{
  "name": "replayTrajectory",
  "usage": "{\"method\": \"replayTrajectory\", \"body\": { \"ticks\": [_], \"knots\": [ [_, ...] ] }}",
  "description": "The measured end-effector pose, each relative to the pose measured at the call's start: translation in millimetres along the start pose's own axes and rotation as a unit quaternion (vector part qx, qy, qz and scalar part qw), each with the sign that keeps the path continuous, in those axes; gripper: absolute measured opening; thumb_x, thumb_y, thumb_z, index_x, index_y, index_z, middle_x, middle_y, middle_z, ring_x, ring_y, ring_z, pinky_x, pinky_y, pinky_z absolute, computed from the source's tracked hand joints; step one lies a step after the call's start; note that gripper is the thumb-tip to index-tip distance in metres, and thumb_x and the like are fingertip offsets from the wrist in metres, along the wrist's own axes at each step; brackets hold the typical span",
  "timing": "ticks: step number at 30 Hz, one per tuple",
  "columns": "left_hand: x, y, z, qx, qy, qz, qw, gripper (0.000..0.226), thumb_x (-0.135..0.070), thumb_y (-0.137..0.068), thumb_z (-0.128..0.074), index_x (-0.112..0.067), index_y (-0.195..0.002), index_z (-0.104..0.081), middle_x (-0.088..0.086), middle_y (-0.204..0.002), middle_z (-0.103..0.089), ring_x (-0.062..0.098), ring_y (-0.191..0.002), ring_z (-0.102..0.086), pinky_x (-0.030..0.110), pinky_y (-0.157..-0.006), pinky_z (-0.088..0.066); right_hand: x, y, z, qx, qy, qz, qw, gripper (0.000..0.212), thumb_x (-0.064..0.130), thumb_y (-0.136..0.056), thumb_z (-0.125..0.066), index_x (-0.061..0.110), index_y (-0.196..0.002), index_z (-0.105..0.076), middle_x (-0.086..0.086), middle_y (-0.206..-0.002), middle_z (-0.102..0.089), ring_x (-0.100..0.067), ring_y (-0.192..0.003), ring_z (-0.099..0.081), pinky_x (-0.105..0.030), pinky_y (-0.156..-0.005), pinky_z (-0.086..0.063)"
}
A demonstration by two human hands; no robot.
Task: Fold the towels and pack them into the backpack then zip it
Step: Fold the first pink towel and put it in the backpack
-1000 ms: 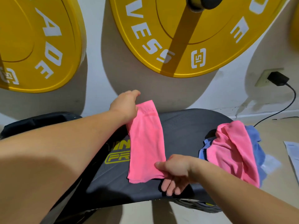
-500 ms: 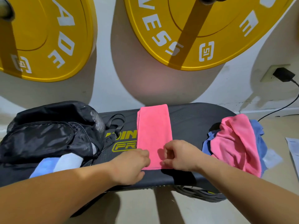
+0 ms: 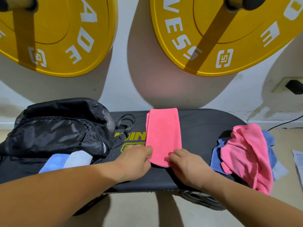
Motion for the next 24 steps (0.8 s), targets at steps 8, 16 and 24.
{"method": "replayTrajectory", "body": {
  "ticks": [8,16,24],
  "knots": [
    [21.0,21.5,-11.1,0.059,0.204,0.138,0.967,0.013,-0.017,-0.087,-0.049,-0.028,-0.078,-0.051,-0.009,-0.065,-0.054,0.011,-0.059,-0.046,0.031,-0.06,-0.042,-4.0,3.6,12.4,0.158,-0.271,-0.192,0.93,0.015,0.021,-0.091,-0.061,0.018,-0.077,-0.066,0.006,-0.079,-0.064,-0.012,-0.069,-0.053,-0.023,-0.07,-0.049],
    [8.8,31.1,-28.4,0.112,0.046,0.083,0.989,0.01,-0.006,-0.09,-0.043,-0.015,-0.094,-0.045,0.002,-0.081,-0.056,0.028,-0.077,-0.052,0.038,-0.066,-0.041,-9.2,8.5,-1.2,0.129,-0.362,-0.336,0.86,0.01,0.011,-0.075,-0.075,0.015,-0.07,-0.068,0.003,-0.059,-0.061,-0.014,-0.048,-0.052,-0.024,-0.044,-0.045],
    [-36.6,40.5,-14.1,-0.006,-0.259,-0.235,0.937,0.027,-0.011,-0.064,-0.049,-0.027,-0.086,-0.055,-0.003,-0.08,-0.053,0.02,-0.073,-0.054,0.031,-0.058,-0.043,29.6,-6.2,0.9,0.043,0.015,0.02,0.999,0.008,0.025,-0.081,-0.065,0.026,-0.085,-0.059,0.008,-0.081,-0.04,-0.02,-0.075,-0.056,-0.03,-0.052,-0.033]
  ]
}}
Point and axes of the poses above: each hand's wrist, its own y-axis away from the middle knuckle, its own z-axis out of the back of the hand, x = y × z, the point moved 5 cm from there along -y, towards the middle knuckle
